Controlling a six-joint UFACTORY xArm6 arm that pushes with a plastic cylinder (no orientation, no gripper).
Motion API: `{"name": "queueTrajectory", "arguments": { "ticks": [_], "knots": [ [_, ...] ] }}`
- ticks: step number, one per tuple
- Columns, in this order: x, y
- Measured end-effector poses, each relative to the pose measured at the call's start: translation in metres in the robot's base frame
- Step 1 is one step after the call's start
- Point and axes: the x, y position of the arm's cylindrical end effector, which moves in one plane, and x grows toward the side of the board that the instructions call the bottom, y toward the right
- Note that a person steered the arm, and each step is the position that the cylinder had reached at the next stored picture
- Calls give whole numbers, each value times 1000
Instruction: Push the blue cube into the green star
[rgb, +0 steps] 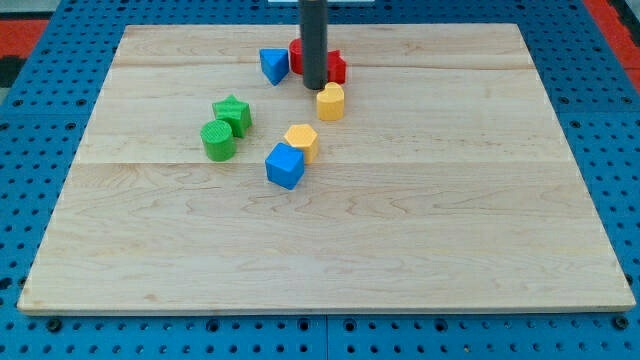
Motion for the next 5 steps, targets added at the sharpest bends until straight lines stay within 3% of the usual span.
{"name": "queueTrajectory", "arguments": {
  "ticks": [3,5],
  "knots": [
    [162,48],
    [171,-55]
  ]
}}
